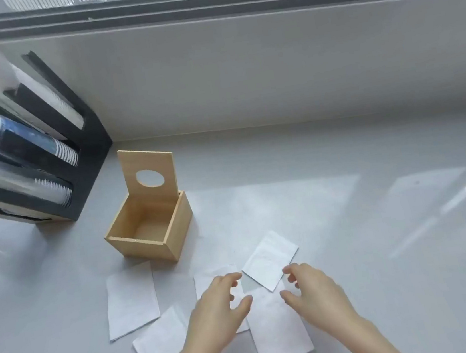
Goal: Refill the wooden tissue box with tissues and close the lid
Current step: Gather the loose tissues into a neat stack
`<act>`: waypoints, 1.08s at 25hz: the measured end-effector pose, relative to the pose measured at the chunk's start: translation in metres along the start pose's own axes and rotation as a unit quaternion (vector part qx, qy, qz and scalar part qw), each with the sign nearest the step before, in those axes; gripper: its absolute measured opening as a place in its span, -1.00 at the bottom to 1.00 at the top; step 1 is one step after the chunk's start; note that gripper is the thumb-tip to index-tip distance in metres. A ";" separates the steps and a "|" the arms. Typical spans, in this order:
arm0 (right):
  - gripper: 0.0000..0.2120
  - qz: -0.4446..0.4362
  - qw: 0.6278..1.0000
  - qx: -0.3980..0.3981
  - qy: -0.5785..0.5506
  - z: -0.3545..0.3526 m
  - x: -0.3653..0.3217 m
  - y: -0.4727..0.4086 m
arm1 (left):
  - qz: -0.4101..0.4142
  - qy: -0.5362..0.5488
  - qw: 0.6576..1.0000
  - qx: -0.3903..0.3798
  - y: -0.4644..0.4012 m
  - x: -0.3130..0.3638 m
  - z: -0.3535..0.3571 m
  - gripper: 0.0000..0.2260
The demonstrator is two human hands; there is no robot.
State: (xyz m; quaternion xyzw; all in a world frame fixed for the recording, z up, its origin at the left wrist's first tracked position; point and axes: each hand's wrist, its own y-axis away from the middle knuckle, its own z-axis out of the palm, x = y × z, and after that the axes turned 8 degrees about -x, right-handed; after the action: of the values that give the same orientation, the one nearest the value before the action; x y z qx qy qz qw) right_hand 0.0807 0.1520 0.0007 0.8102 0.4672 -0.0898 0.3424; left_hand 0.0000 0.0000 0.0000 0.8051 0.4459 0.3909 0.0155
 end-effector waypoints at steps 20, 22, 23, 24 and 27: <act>-0.89 0.026 0.998 0.008 -0.060 0.035 0.004 -0.008 | -0.013 -0.020 0.999 -0.027 -0.018 -0.007 0.036 -0.89; -0.86 0.017 0.983 -0.007 -0.182 0.031 0.005 -0.003 | -0.018 0.074 0.997 -0.034 -0.016 -0.008 0.029 -0.93; -0.85 0.014 0.969 -0.023 -0.247 0.027 0.005 0.001 | -0.019 0.134 0.990 -0.037 -0.014 -0.008 0.026 -0.91; -0.86 0.010 0.952 -0.039 -0.303 0.024 0.005 0.005 | -0.022 0.204 0.978 -0.042 -0.013 -0.007 0.021 -0.90; -0.93 -0.017 0.897 -0.070 -0.436 0.016 0.006 0.014 | -0.034 0.405 0.909 -0.095 -0.006 -0.003 0.010 -0.90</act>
State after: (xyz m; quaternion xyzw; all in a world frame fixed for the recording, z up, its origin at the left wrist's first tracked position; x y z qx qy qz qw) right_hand 0.0978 0.1409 -0.0077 0.6559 0.2897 -0.4067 0.5661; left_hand 0.0016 0.0045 -0.0114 0.5566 0.4019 0.7231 -0.0761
